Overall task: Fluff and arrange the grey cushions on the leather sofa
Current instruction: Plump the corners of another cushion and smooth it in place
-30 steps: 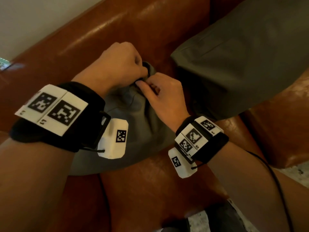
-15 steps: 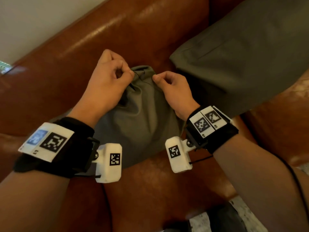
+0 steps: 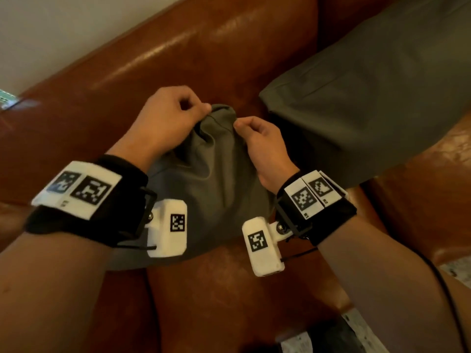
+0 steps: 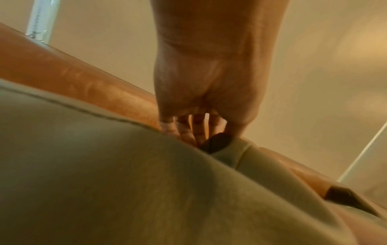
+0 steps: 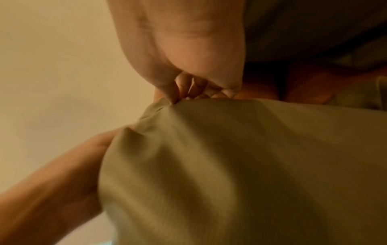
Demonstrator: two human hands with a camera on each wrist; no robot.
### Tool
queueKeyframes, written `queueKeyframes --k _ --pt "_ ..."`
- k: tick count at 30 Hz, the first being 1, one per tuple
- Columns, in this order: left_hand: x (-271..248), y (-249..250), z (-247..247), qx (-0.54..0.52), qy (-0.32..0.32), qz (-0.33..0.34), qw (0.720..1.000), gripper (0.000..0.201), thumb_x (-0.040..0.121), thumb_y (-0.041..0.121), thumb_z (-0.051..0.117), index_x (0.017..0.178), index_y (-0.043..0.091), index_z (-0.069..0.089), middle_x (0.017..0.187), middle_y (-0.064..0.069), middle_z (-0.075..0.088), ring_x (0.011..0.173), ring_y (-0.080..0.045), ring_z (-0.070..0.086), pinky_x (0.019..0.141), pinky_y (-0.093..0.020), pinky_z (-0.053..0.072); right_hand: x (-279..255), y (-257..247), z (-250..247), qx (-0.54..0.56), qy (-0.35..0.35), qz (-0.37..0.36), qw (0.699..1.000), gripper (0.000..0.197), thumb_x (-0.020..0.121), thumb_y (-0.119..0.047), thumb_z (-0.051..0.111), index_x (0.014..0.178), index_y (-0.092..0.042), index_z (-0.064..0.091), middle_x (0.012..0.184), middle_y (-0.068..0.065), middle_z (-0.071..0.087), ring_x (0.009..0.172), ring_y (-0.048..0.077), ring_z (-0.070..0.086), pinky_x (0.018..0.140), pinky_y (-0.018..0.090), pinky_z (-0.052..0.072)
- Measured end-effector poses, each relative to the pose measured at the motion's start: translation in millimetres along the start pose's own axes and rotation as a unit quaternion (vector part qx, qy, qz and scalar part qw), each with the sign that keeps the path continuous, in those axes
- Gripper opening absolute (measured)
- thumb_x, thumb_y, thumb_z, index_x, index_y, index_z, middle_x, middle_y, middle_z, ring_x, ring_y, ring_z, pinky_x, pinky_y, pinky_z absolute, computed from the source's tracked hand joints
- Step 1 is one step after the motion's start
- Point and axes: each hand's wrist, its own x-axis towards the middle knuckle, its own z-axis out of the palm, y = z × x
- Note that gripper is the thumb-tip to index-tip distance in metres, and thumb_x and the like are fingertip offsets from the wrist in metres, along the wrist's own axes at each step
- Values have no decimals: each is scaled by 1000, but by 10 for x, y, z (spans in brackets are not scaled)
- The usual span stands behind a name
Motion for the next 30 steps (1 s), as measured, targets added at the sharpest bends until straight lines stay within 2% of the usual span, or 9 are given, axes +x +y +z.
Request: queueKeyframes --k 3,6,9,12,15,18,24,27,30 --pt "57 55 45 -22 -49 -30 998 25 96 32 58 87 10 68 81 2 64 71 -11 57 60 -21 41 -47 -165 -15 -95 70 -90 989 33 86 -49 67 91 -17 63 87 -1 66 82 12 62 75 29 53" --pt "46 46 84 -139 -74 -101 982 28 97 29 57 76 11 64 74 -12 60 67 -22 54 64 -32 47 -76 -334 -4 -284 28 -136 949 39 78 -56 71 74 -19 60 66 -7 59 62 8 57 55 24 43" --pt "69 17 77 -233 -80 -175 953 28 96 26 59 70 14 64 70 -7 65 66 -21 62 72 -35 52 -44 -340 -19 -341 -25 -126 931 17 86 -33 70 75 -21 64 67 -11 60 62 2 56 57 19 40" --pt "135 -5 58 -281 -83 -229 928 16 93 24 62 87 12 70 84 -7 72 84 -24 69 82 -38 55 -86 -302 -47 -268 -19 -103 958 35 87 -49 65 79 -15 68 69 -3 66 62 5 59 58 21 46" --pt "158 -30 83 -327 -104 -268 900 18 92 22 63 99 8 70 102 -9 72 99 -25 68 89 -41 55 -47 -309 18 -247 -21 -26 968 66 79 -66 62 83 0 72 77 12 73 69 19 67 70 37 55" --pt "158 -74 90 -360 -123 -296 876 22 92 24 63 106 7 67 113 -10 68 107 -26 65 95 -42 53 27 -290 40 -232 -62 25 970 43 85 -45 68 82 -3 74 74 10 72 65 18 65 82 42 56" --pt "185 -127 37 -396 -142 -335 843 19 94 24 59 104 9 66 94 -7 73 84 -17 72 69 -32 56 -80 -186 -32 -133 -74 -10 988 17 91 -20 65 81 -8 71 75 2 66 67 4 57 76 27 50" --pt "192 -99 68 -375 -129 -313 863 17 95 24 59 100 10 66 96 -5 73 83 -17 71 68 -31 56 -134 -157 -70 -61 -89 -12 994 12 93 -16 63 89 -6 70 77 -1 64 68 0 56 75 18 50" --pt "160 -82 80 -301 -27 -115 946 6 95 22 59 89 21 62 88 5 63 83 -8 60 79 -27 49 -127 -177 -100 -5 -103 -1 995 7 95 -12 59 93 -11 66 80 -2 62 67 -3 54 62 8 45"
